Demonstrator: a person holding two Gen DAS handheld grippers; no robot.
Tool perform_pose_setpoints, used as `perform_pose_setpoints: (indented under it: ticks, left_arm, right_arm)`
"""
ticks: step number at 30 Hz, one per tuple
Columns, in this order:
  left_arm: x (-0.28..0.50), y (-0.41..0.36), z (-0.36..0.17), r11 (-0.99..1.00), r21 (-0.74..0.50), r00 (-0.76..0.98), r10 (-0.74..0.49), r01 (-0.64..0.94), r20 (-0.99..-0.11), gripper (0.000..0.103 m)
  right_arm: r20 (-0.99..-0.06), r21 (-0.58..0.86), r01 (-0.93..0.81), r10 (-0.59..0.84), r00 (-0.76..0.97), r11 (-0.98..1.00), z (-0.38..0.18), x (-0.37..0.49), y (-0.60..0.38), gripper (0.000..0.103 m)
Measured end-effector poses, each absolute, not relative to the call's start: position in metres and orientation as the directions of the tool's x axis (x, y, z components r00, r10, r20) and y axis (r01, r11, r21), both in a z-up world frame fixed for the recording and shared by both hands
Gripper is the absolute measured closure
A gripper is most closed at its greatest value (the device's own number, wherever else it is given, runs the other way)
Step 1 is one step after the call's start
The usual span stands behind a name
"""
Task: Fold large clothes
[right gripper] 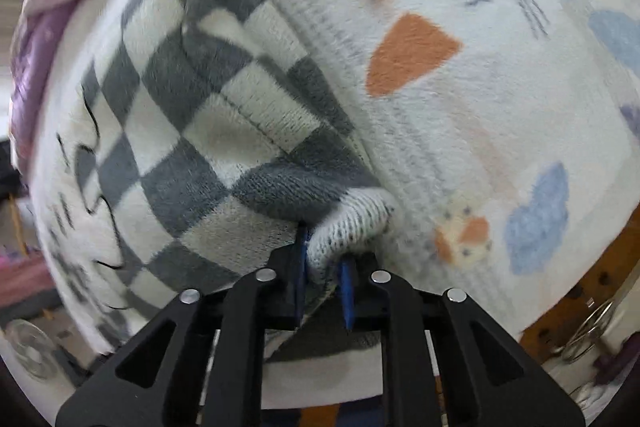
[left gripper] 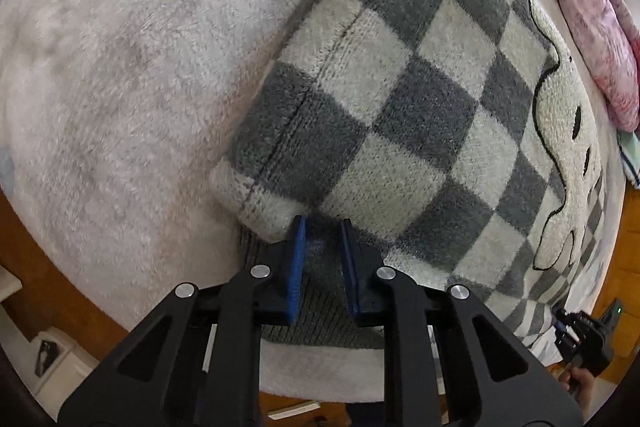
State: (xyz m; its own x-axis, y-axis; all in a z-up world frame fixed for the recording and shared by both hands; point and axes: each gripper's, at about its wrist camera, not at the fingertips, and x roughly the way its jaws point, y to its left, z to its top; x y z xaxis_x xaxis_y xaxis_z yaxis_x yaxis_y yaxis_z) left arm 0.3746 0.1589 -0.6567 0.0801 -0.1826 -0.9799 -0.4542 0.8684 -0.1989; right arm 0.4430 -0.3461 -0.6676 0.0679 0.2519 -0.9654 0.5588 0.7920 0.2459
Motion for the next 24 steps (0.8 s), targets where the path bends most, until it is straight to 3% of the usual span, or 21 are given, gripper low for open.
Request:
perform_pose_setpoints:
  ticks: [5,9,12,15,19,21,22,24]
  left_arm:
    - [0.373,0.162,-0.646,0.846,-0.261,0.112,-0.236,-0.464,-0.965,0.082]
    - [0.375,0.162,-0.633,0.844,-0.294,0.136,-0.261,-0.449,-0.956,0.071]
    - [0.376,0.161,-0.622,0.838,-0.311,0.16,-0.267,-0.447,-0.95,0.067]
    - [0.376,0.16,-0.618,0.839,-0.312,0.167,-0.265,-0.446,-0.95,0.059]
    - [0.376,0.157,-0.625,0.838,-0.304,0.153,-0.263,-0.454,-0.953,0.057]
    - [0.379,0.156,-0.627,0.838,-0.298,0.157,-0.254,-0.456,-0.954,0.054]
    - [0.379,0.155,-0.628,0.838,-0.299,0.159,-0.254,-0.457,-0.954,0.053]
    - [0.375,0.156,-0.63,0.84,-0.286,0.156,-0.241,-0.46,-0.958,0.051]
  right_arm:
    - [-0.964,0.249,0.543,0.26,0.059,0.802,-0.632,0.447,-0.342,0.082]
    - [-0.99,0.141,0.451,0.134,0.047,0.881,-0.59,0.463,-0.33,0.079]
    - [-0.984,0.166,0.384,0.125,0.128,0.908,-0.574,0.486,-0.316,0.082]
    - [-0.973,0.195,0.317,0.141,0.185,0.928,-0.58,0.515,-0.302,0.084]
    - [-0.973,0.176,0.272,0.126,0.194,0.946,-0.608,0.559,-0.301,0.083]
    - [-0.991,0.03,0.283,-0.007,0.13,0.959,-0.619,0.571,-0.307,0.071]
    - [-0.99,0.025,0.287,-0.016,0.137,0.958,-0.62,0.572,-0.312,0.056]
    - [-0.987,0.087,0.296,0.043,0.152,0.951,-0.626,0.575,-0.323,0.053]
